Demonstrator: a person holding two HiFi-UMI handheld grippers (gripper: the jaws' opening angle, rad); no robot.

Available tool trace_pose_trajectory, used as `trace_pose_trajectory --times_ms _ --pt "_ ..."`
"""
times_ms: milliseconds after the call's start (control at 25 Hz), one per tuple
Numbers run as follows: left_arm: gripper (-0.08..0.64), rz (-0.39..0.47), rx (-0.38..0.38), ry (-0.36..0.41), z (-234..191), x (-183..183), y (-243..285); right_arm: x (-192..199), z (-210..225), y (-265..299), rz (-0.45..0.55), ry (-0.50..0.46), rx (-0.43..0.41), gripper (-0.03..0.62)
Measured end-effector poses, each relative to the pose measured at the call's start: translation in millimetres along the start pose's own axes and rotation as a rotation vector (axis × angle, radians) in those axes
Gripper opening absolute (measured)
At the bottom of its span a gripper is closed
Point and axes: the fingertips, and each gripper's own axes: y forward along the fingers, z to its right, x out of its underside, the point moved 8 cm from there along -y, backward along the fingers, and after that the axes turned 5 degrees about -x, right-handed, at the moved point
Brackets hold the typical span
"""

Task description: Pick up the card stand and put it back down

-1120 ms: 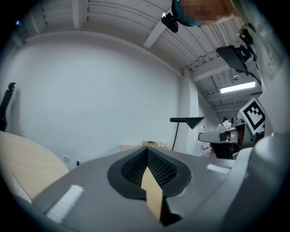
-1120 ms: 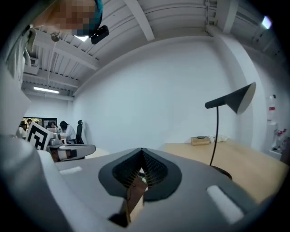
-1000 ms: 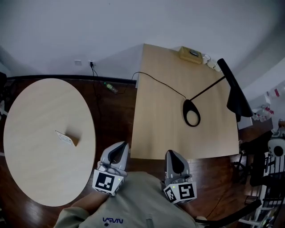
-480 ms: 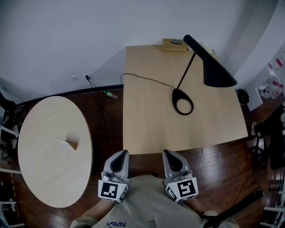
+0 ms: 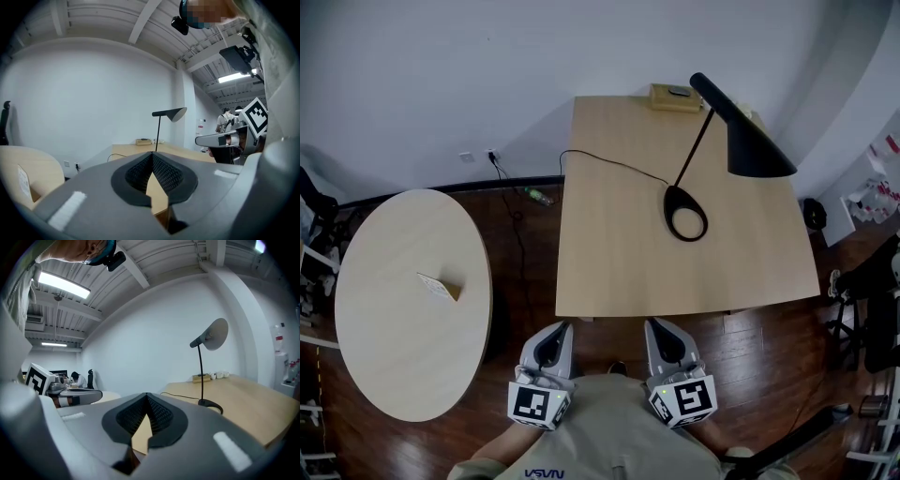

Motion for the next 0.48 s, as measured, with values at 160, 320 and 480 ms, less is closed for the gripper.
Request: trace_pose_trajectory --times_ms 160,320,480 --pt "0.003 0.0 0.01 -0.003 6.2 2.1 -4.3 0.9 -2.6 -7.1 0.002 -0.005 0.004 0.0" --pt "0.003 -0.002 0.017 -0.006 11.1 4.6 -6.4 3.4 -2.9 -14.4 -0.005 -0.006 0.01 0.0" --pt "0.003 0.004 0.028 -0.003 15.9 4.3 -4.8 3.7 -0.2 -19.3 -0.001 -0.01 0.02 0.0"
